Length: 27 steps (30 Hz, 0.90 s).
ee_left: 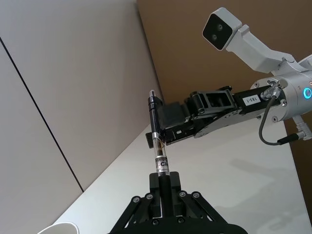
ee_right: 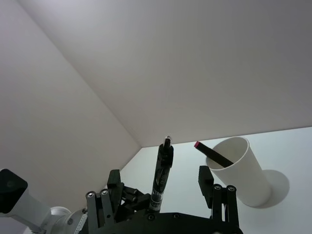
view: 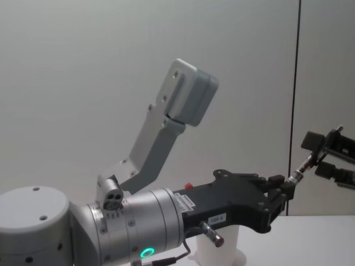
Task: Place the pen into the pen holder.
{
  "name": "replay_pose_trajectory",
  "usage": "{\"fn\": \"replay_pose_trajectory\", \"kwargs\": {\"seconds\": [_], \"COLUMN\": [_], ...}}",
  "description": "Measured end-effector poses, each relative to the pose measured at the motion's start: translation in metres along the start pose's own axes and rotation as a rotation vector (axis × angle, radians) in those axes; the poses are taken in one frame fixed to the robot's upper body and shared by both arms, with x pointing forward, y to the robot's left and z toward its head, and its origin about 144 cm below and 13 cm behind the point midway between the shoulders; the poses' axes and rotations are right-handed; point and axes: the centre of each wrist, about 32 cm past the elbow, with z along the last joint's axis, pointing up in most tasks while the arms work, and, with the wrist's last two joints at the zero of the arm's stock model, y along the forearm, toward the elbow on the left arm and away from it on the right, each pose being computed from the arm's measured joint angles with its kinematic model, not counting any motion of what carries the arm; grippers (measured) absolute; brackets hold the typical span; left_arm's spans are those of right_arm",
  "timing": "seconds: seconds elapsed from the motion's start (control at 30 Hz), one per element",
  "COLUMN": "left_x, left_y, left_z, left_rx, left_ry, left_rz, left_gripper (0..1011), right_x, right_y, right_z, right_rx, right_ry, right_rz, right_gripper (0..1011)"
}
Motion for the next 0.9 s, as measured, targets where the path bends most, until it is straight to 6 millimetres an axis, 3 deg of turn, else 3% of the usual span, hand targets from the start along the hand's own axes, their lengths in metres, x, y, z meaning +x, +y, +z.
{"fn": "replay_pose_trajectory", "kwargs": {"seconds": [0.67, 0.9], "left_x": [0.0, 0.0], "left_y": [0.0, 0.0], "left_z": [0.0, 0.0], "left_rx": [0.0, 0.0], "left_ry": [0.0, 0.0], "left_rz": [0.0, 0.0], "left_gripper": [132, 132], "right_x": [0.0064, 0.0084], "right_y": [-0.0025, -0.0036], "right_z": [0.0027, 0.0044], "right_rx": [0.06, 0.074], "right_ry": [0.014, 0.013], "right_rz": [0.041, 0.042], "right_gripper": [998, 846]}}
